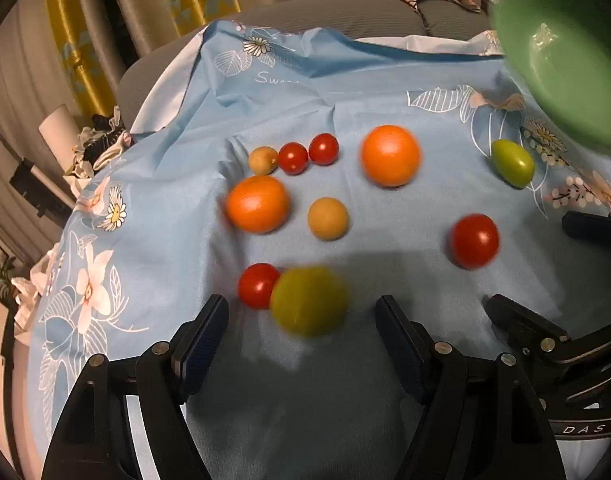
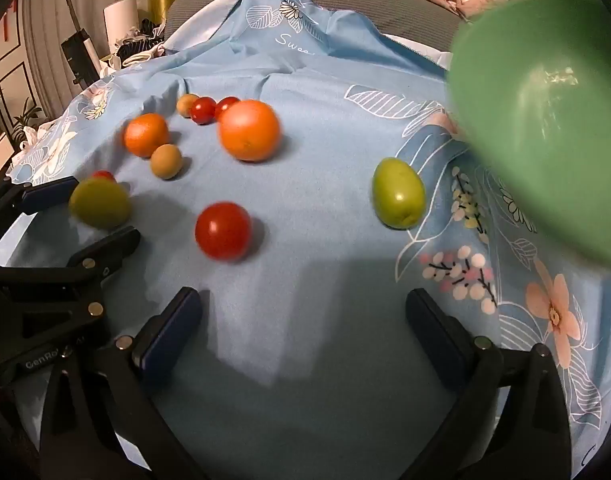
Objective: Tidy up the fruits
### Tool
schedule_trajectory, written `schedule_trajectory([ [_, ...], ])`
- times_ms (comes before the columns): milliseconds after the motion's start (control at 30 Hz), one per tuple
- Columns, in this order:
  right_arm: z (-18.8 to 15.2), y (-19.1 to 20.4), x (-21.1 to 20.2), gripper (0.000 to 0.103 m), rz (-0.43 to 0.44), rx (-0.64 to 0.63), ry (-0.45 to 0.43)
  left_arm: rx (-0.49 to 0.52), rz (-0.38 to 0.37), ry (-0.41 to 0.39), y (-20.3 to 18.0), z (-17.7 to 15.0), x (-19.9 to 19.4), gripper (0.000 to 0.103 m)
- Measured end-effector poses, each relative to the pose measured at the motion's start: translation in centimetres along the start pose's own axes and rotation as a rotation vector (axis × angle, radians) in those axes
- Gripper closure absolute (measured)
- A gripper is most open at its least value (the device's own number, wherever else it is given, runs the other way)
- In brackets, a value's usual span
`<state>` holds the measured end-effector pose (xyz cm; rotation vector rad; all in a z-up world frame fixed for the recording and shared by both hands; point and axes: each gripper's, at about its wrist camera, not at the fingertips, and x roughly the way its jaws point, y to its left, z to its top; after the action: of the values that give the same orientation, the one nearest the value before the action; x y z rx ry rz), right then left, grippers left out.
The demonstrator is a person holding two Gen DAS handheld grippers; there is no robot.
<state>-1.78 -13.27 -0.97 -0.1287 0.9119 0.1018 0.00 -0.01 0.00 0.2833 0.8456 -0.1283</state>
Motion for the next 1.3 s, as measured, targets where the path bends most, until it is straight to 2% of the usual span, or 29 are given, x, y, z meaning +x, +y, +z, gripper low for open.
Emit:
schedule_trajectory([
  [1300, 0.04, -0.12, 0.08, 0.001, 0.001, 0.001, 0.002, 0.000, 0.001, 0.001, 0.05, -0.01, 0.02, 0.027],
])
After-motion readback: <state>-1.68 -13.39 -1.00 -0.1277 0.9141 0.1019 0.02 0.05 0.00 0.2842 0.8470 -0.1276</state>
